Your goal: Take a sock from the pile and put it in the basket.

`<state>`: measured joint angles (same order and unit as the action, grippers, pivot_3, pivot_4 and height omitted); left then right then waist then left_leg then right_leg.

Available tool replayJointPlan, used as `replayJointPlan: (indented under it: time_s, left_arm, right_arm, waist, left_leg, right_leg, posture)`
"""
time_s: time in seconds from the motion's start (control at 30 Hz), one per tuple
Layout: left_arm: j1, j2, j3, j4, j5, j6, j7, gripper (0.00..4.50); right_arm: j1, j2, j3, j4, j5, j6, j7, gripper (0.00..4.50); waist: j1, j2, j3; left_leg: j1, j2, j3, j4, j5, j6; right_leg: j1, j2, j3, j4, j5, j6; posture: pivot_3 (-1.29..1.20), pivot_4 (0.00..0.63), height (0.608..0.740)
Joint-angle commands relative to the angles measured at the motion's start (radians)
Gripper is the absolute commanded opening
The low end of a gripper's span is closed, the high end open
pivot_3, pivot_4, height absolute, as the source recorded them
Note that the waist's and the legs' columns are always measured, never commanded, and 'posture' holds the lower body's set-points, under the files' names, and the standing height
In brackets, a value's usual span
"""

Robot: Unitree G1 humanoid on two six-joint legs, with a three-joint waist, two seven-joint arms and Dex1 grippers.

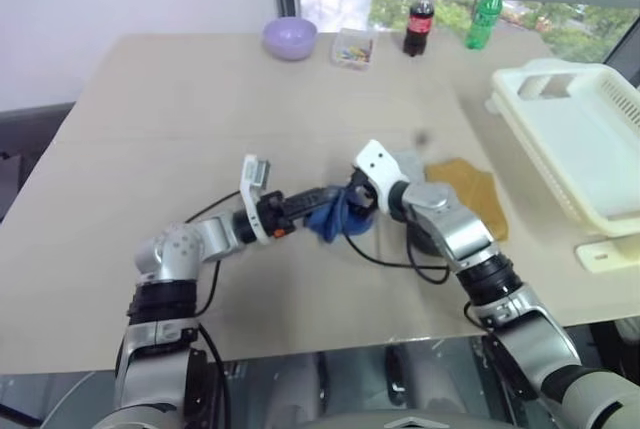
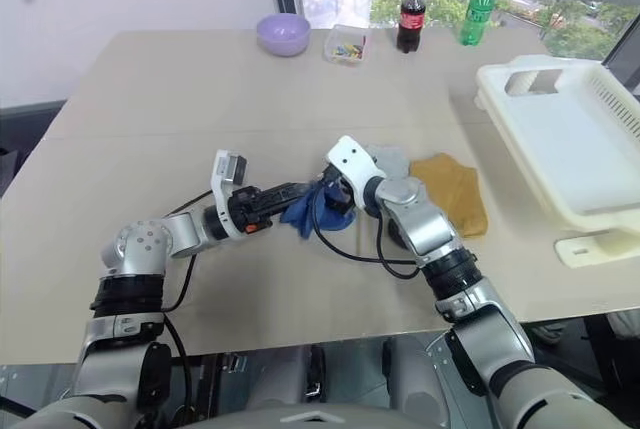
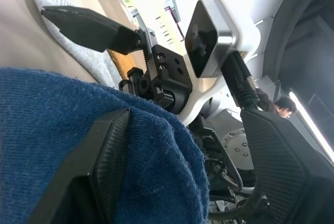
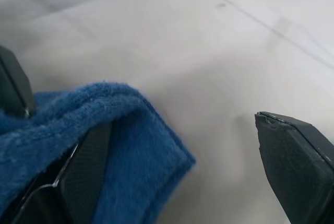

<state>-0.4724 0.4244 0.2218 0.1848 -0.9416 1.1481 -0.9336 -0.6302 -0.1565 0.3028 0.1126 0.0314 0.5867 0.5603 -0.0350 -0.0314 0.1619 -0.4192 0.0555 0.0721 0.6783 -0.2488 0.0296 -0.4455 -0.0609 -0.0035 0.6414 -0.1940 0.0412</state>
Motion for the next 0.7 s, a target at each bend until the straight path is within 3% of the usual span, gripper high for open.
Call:
replayJointPlan:
  time_s: [0.03,0.43,0.57,0.7]
  left_arm:
    - [-0.026,-0.004,-0.003,-0.001,0.001,-0.02,-0.008,3.58]
    - [-0.063,-0.029,-0.02,0.054,0.034,-0.063,-0.016,3.58]
    - [-0.059,-0.049,-0.054,0.076,0.063,-0.088,-0.031,3.58]
    - [-0.079,-0.058,-0.055,0.135,0.098,-0.136,-0.033,3.58]
  right_arm:
    - [0.018,-0.04,-0.06,-0.144,0.048,0.062,0.021,4.46]
    - [0.137,-0.201,-0.221,-0.498,0.229,0.371,0.037,4.46]
    - [0.183,-0.209,-0.375,-0.611,0.39,0.524,0.045,4.46]
    - [0.18,-0.153,-0.391,-0.641,0.484,0.594,0.021,4.46]
  waist:
    - [0.0,0.0,0.0]
    - [0.004,0.0,0.0]
    - [0.011,0.0,0.0]
    - [0.01,0.0,0.0]
  left_leg:
    - [0.0,0.0,0.0,0.0,0.0,0.0]
    - [0.0,0.0,0.0,-0.001,0.0,0.0]
    - [-0.001,0.0,0.0,-0.001,0.0,0.0]
    - [0.0,0.0,0.0,-0.001,0.0,0.0]
  right_leg:
    - [0.0,0.0,0.0,0.0,0.0,0.0]
    - [0.0,0.0,0.0,-0.001,0.0,0.0]
    - [0.0,0.0,0.0,-0.001,0.0,0.0]
    - [0.0,0.001,0.0,-0.001,0.0,0.0]
  posture:
    - [0.0,0.15,0.729]
    - [0.0,0.15,0.729]
    - [0.0,0.15,0.729]
    - [0.0,0.15,0.729]
